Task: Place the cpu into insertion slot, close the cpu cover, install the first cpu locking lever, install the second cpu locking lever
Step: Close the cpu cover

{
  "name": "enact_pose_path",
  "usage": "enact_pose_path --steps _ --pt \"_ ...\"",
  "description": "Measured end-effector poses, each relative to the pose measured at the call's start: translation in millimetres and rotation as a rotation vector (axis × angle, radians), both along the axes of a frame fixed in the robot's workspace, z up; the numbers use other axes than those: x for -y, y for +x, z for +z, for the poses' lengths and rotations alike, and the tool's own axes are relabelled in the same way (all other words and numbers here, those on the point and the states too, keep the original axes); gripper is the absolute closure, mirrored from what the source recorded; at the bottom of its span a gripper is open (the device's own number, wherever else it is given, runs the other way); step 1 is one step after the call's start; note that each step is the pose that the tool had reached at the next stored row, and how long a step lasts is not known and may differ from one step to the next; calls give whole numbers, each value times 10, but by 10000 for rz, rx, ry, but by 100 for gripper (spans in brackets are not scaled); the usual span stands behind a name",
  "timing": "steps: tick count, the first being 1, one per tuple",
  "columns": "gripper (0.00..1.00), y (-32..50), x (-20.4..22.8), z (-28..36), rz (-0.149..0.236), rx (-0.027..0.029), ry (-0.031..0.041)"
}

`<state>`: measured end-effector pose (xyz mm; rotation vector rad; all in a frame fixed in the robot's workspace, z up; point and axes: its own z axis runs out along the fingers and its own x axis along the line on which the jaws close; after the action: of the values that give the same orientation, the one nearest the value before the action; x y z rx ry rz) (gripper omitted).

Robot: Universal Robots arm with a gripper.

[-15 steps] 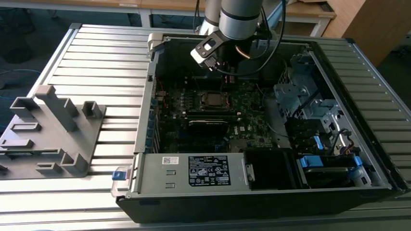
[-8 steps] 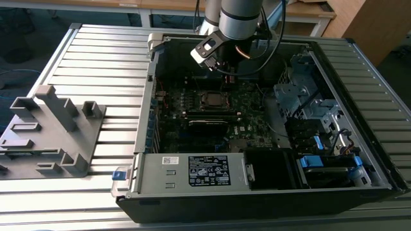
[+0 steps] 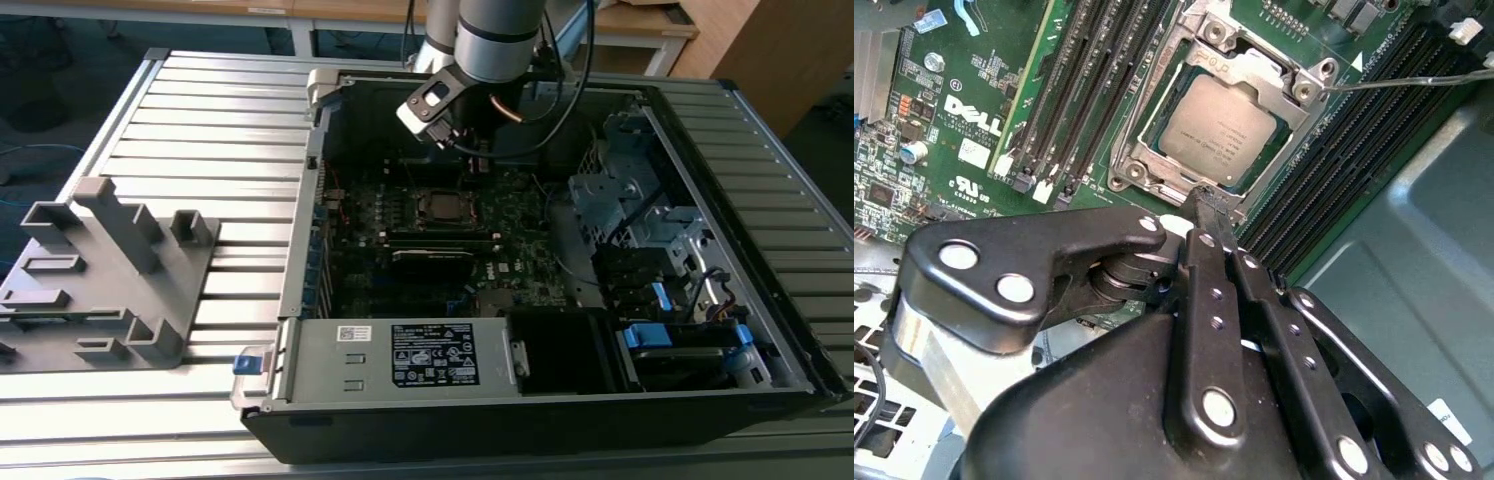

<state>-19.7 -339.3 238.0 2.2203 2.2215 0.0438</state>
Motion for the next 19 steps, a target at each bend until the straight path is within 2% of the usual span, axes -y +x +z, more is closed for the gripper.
enact_pose_path --steps 10,19 --pt "89 0 0 0 20 0 1" --pt "89 0 0 0 193 0 0"
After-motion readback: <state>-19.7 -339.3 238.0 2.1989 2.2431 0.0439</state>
